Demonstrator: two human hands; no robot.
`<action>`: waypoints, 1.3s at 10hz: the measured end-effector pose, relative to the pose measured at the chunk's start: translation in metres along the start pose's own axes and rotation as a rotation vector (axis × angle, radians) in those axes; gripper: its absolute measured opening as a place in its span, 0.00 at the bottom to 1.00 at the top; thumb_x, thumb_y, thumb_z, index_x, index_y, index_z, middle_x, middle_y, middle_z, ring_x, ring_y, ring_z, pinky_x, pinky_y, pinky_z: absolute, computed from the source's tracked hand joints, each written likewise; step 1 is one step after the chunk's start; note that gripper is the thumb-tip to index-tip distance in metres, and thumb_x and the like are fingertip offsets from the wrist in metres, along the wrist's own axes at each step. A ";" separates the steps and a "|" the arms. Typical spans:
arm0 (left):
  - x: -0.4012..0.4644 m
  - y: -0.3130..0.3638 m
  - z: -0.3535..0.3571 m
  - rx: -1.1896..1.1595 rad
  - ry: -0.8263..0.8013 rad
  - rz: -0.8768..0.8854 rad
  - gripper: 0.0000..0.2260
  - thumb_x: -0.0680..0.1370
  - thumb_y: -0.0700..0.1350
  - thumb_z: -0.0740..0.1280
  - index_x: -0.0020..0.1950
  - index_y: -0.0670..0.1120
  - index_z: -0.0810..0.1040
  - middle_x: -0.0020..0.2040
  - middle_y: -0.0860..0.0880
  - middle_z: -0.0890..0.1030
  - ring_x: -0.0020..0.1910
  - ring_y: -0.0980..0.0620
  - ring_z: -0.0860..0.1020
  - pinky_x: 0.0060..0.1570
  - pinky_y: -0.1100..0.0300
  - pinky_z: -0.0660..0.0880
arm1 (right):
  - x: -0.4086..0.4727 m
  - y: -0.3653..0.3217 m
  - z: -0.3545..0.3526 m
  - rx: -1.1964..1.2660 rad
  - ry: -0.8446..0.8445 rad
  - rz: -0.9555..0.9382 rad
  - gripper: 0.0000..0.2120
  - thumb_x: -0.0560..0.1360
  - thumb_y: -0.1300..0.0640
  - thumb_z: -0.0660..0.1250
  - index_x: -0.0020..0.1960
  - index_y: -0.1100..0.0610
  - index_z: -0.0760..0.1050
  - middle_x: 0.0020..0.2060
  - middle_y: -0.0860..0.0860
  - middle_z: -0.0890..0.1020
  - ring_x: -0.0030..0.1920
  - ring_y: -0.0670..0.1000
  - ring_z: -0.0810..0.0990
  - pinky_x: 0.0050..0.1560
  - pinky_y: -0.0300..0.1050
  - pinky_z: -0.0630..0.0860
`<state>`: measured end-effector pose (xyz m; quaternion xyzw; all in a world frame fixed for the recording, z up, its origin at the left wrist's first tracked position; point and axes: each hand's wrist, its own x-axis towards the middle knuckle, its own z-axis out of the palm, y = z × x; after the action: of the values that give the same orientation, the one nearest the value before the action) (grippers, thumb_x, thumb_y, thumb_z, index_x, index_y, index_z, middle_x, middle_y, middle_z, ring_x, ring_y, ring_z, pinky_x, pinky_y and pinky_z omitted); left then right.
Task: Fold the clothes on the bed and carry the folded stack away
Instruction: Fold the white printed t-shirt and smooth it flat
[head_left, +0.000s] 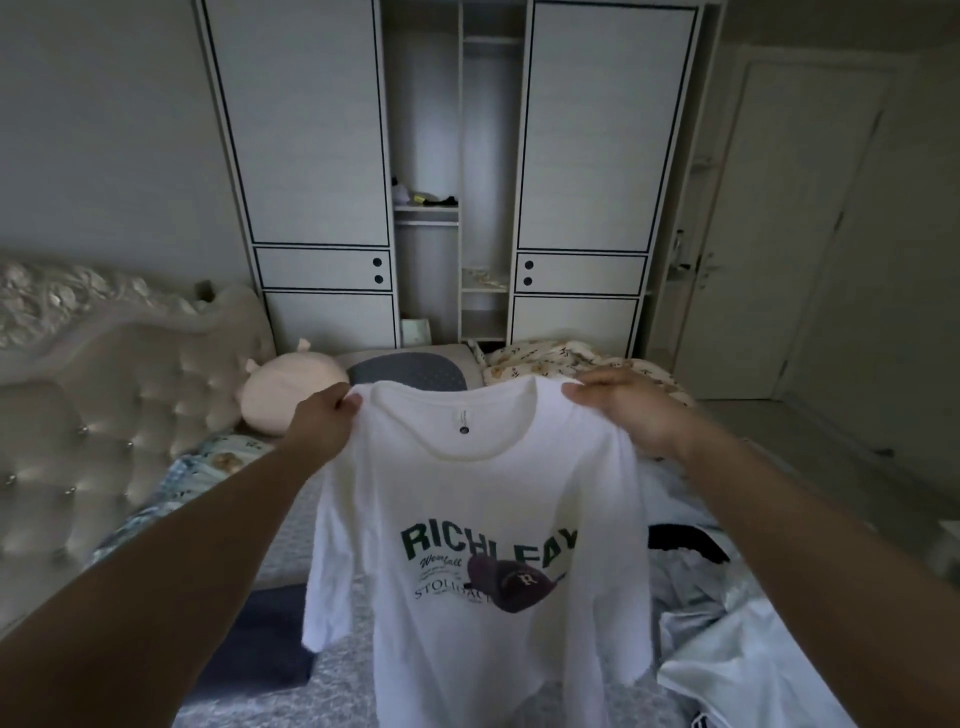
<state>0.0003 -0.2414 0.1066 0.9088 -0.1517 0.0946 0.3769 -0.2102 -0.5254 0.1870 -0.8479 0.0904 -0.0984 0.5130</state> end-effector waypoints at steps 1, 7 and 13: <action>-0.009 -0.001 0.002 0.030 0.005 0.012 0.13 0.83 0.47 0.55 0.59 0.42 0.75 0.56 0.35 0.78 0.55 0.36 0.75 0.47 0.54 0.66 | -0.008 0.004 -0.021 -0.275 -0.130 0.030 0.10 0.73 0.50 0.70 0.54 0.47 0.80 0.49 0.42 0.81 0.50 0.45 0.79 0.52 0.42 0.70; -0.073 0.036 -0.027 0.491 -0.009 0.463 0.13 0.80 0.52 0.61 0.51 0.44 0.80 0.49 0.45 0.78 0.47 0.42 0.78 0.40 0.56 0.68 | -0.031 0.054 -0.055 -1.342 0.236 0.212 0.17 0.81 0.58 0.51 0.63 0.53 0.73 0.59 0.52 0.77 0.59 0.52 0.76 0.54 0.43 0.72; -0.197 0.035 0.066 -0.770 0.191 -0.689 0.12 0.81 0.35 0.56 0.62 0.40 0.73 0.49 0.38 0.80 0.51 0.42 0.78 0.52 0.48 0.76 | -0.102 0.152 0.011 -0.319 0.464 0.218 0.14 0.81 0.60 0.55 0.56 0.65 0.77 0.47 0.65 0.81 0.45 0.61 0.79 0.41 0.49 0.74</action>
<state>-0.1924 -0.2719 0.0273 0.6889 0.1675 -0.0149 0.7051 -0.3142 -0.5599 0.0393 -0.8580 0.3100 -0.2184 0.3465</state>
